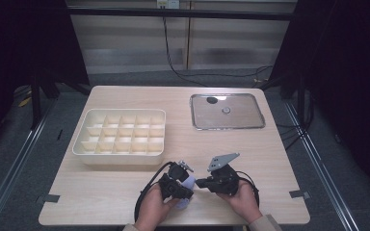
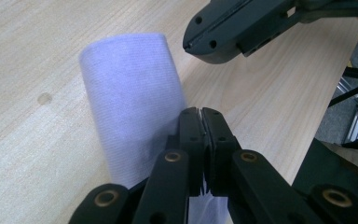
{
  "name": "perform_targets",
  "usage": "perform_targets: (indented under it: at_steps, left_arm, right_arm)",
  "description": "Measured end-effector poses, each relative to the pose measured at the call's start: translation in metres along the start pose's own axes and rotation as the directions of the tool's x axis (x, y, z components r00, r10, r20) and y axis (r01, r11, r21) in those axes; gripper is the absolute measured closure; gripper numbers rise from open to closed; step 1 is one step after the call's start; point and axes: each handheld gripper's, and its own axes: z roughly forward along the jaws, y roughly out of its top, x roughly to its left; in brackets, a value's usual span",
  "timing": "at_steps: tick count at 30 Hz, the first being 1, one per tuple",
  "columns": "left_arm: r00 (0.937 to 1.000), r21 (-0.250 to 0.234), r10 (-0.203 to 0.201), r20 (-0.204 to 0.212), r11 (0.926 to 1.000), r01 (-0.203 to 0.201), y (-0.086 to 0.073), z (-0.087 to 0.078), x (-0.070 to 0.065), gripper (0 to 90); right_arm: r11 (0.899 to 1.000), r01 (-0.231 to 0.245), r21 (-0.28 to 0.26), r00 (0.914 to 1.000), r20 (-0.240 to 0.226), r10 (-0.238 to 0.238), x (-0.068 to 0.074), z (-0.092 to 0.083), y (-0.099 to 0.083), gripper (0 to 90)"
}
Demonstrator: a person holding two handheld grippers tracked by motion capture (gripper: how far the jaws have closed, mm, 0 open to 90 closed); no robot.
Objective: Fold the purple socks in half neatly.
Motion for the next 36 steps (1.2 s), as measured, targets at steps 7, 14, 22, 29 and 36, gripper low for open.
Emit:
perform_targets:
  at_steps: [7,14,22,29,36]
  left_arm:
    - [0.9994,-0.015,-0.029,0.021,0.9995,0.029,-0.002,-0.002,0.004,87.4]
    - [0.9964,-0.041,-0.076,0.039,0.9962,0.077,-0.005,-0.005,0.009,86.7]
    - [0.9927,-0.059,-0.103,0.063,0.9925,0.107,-0.009,-0.008,0.015,85.9]
    - [0.9928,-0.053,-0.103,0.061,0.9929,0.107,-0.010,-0.011,0.015,80.9]
    - [0.9926,-0.060,-0.112,0.045,0.9915,0.115,-0.008,-0.024,0.014,78.2]
  right_arm:
    - [1.000,-0.003,-0.021,0.9999,-0.010,0.003,0.001,0.002,0.007,90.0]
    - [1.000,0.006,-0.014,0.9994,-0.033,-0.007,0.003,0.016,0.015,90.0]
    - [1.000,-0.012,-0.015,0.9988,-0.049,0.011,0.002,0.030,0.018,90.0]
    - [1.000,0.012,0.024,0.9991,-0.040,-0.011,0.003,0.039,0.014,90.0]
    - [1.000,0.018,0.016,0.9989,-0.044,-0.018,0.005,0.038,0.015,90.0]
